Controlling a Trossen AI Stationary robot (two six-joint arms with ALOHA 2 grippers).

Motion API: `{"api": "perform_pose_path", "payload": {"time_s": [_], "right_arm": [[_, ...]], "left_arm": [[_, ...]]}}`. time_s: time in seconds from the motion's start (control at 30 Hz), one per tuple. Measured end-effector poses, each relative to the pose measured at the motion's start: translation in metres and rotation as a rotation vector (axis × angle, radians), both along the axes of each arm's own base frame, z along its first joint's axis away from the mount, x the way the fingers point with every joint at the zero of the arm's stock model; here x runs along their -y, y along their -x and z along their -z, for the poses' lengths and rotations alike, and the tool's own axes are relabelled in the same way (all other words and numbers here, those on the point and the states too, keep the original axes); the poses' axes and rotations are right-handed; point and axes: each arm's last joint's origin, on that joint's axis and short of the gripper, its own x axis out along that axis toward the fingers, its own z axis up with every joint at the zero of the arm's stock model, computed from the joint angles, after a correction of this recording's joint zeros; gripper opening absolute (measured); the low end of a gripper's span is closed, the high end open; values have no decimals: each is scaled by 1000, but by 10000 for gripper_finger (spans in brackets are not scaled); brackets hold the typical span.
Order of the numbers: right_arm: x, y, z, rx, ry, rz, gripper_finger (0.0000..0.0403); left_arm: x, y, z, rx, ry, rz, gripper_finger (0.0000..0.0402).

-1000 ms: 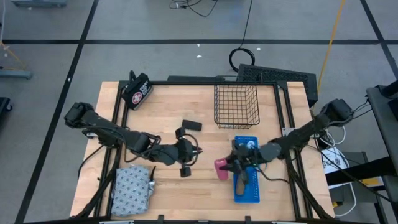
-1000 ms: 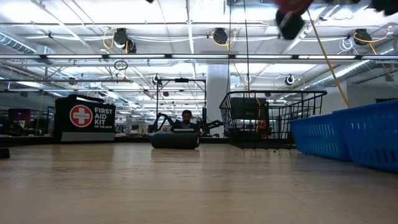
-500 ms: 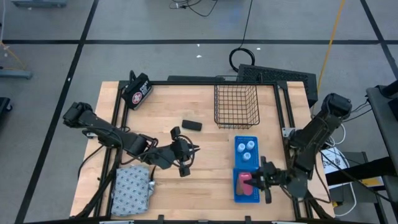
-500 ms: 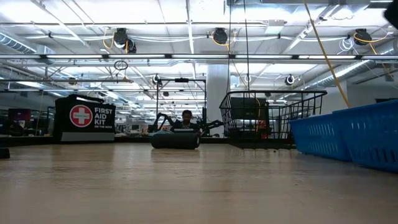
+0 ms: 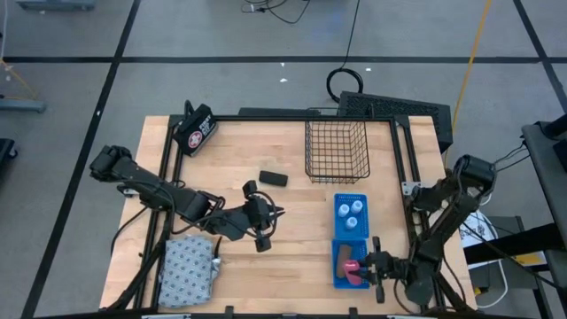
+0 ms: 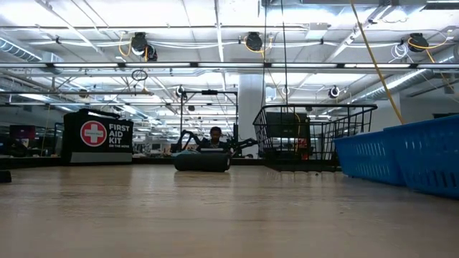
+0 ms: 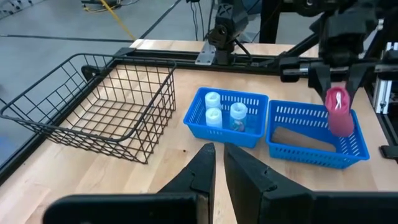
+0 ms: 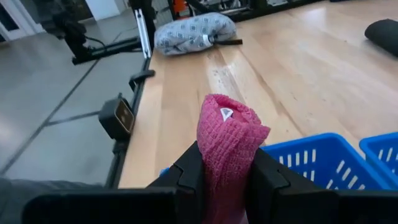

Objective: Pick & Place Medicine items
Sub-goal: Put the pink bandage into the bottom blue basket, then put the black bandage into the bottom blue basket

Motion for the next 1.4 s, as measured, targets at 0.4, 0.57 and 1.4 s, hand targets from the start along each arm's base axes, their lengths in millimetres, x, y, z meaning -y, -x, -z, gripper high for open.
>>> {"api": "perform_pose_path", "payload": {"time_s": [0.4, 0.57, 1.4], "right_arm": [[-10, 6, 19, -14, 135, -71, 64], [-10, 6, 20, -18, 98, -57, 119], [-2, -1, -8, 25, 247, -124, 183]], "left_arm": [[0, 0, 0, -2, 0, 0, 45], [-1, 0, 0, -3, -1, -2, 45], [-1, 0, 1, -5, 0, -4, 44]]}}
